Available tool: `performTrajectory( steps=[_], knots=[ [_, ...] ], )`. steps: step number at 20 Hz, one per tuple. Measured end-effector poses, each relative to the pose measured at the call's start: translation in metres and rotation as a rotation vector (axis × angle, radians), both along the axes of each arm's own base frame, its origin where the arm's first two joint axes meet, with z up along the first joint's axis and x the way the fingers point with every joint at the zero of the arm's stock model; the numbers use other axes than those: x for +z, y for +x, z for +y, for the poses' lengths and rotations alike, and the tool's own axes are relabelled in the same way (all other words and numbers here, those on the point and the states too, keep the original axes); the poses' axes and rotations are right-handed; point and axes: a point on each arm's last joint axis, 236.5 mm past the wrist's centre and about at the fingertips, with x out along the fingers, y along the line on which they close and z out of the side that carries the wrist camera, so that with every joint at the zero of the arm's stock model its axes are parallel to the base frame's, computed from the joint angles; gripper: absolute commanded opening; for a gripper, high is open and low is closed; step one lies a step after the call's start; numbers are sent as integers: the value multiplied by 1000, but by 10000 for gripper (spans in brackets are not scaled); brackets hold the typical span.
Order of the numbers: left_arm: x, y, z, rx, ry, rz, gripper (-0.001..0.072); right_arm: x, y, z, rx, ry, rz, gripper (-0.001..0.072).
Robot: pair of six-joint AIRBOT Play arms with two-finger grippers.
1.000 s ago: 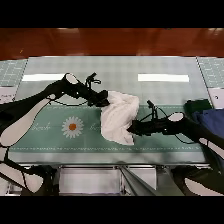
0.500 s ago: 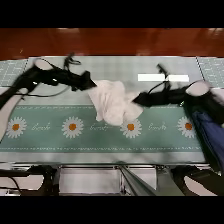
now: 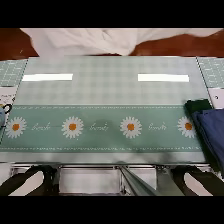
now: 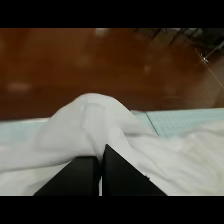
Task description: Fold the shirts.
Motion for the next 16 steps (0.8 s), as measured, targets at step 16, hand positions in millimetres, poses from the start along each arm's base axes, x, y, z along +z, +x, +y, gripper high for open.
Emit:
performTrajectory(
  steps=[16],
  knots=[
    [-3,-185,48,341,380,-51,20,-67,-157,-111,-531,-153,198,23]
  ],
)
